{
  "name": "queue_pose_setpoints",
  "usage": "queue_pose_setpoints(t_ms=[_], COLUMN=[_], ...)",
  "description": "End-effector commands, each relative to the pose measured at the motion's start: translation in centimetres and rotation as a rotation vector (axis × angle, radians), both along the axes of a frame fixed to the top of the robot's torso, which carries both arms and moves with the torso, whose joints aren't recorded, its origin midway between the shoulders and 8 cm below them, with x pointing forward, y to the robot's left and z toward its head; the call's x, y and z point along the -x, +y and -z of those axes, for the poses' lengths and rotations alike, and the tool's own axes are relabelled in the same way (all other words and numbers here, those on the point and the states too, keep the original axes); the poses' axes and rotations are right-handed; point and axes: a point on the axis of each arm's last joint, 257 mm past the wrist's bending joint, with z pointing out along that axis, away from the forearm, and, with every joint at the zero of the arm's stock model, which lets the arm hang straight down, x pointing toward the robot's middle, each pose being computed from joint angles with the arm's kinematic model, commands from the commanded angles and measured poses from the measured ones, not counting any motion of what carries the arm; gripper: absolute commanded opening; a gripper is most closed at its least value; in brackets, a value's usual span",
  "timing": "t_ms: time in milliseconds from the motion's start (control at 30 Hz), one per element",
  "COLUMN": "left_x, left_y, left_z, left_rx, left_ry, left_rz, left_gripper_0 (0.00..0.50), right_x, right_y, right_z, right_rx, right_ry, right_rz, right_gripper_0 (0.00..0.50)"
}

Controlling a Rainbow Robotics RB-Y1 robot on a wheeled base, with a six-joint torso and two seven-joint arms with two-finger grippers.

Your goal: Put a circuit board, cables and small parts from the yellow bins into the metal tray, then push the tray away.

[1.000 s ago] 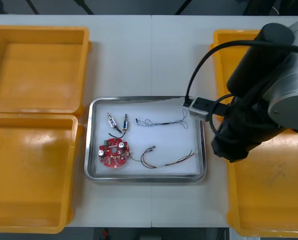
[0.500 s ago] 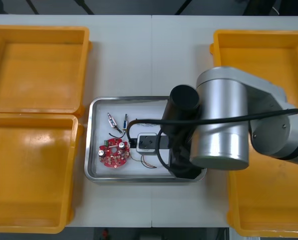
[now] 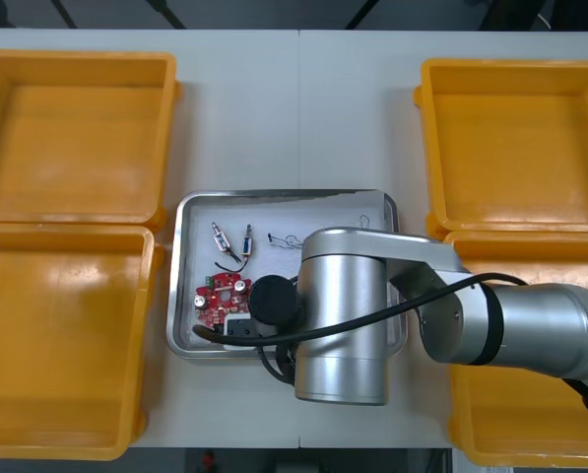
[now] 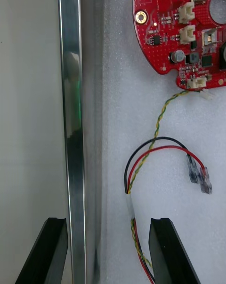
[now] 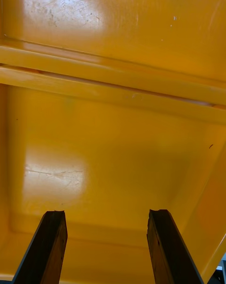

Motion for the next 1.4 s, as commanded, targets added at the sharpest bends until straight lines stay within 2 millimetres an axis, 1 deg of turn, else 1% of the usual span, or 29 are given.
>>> queue_pose_setpoints(t_ms=[33, 200, 533, 767, 867, 933, 967, 1000, 1067, 1100, 1133, 1200, 1333, 1400], left_x=[0.4, 0.4, 0.4, 0.4, 0.4, 0.4, 0.4, 0.4, 0.4, 0.4, 0.4, 0.4, 0.4, 0.4], left_y=[1.3, 1.3, 1.3, 1.3, 1.3, 1.3, 1.3, 1.3, 1.3, 1.3, 1.3, 1.3, 1.3, 1.3], left_z=[-1.2, -1.2, -1.2, -1.2, -1.2, -1.2, -1.2, -1.2, -1.2, -1.2, -1.2, -1.2, -1.2, -1.2], left_rx=[-0.093, -0.093, -0.093, -0.093, -0.093, -0.093, -0.093, -0.093, -0.093, -0.093, -0.093, -0.093, -0.093, -0.093], left_ry=[-0.002, -0.002, -0.002, -0.002, -0.002, -0.002, -0.002, -0.002, -0.002, -0.002, -0.002, -0.002, -0.002, -0.002], left_rz=[0.07, 0.07, 0.07, 0.07, 0.07, 0.07, 0.07, 0.07, 0.07, 0.07, 0.07, 0.07, 0.07, 0.07], left_gripper_0=[0.5, 0.5, 0.5, 0.5, 0.5, 0.5, 0.5, 0.5, 0.5, 0.5, 0.5, 0.5, 0.5, 0.5], right_x=[1.5, 2.5, 4.1, 4.2, 4.1, 4.1, 4.1, 4.0, 3.9, 3.9, 3.7, 3.6, 3.1, 2.4], right_y=[2.4, 2.6, 2.3, 2.4, 2.6, 2.7, 2.7, 2.7, 2.7, 2.7, 2.6, 2.6, 2.3, 2.0], right_z=[1.0, 2.0, 4.4, 4.9, 5.0, 5.0, 5.0, 4.9, 4.9, 4.9, 4.8, 4.8, 4.6, 4.4], right_rx=[-0.036, -0.038, -0.03, -0.037, -0.048, -0.051, -0.051, -0.051, -0.051, -0.051, -0.051, -0.051, -0.046, -0.043], right_ry=[0.017, 0.025, 0.03, 0.01, 0.004, 0.004, 0.003, 0.0, -0.005, -0.008, -0.012, -0.017, -0.037, -0.057], right_rz=[-0.02, -0.02, -0.024, -0.031, -0.031, -0.031, -0.031, -0.03, -0.03, -0.029, -0.027, -0.025, -0.018, -0.01], right_gripper_0=[0.5, 0.5, 0.5, 0.5, 0.486, 0.433, 0.387, 0.356, 0.196, 0.123, 0.036, 0.0, 0.0, 0.0])
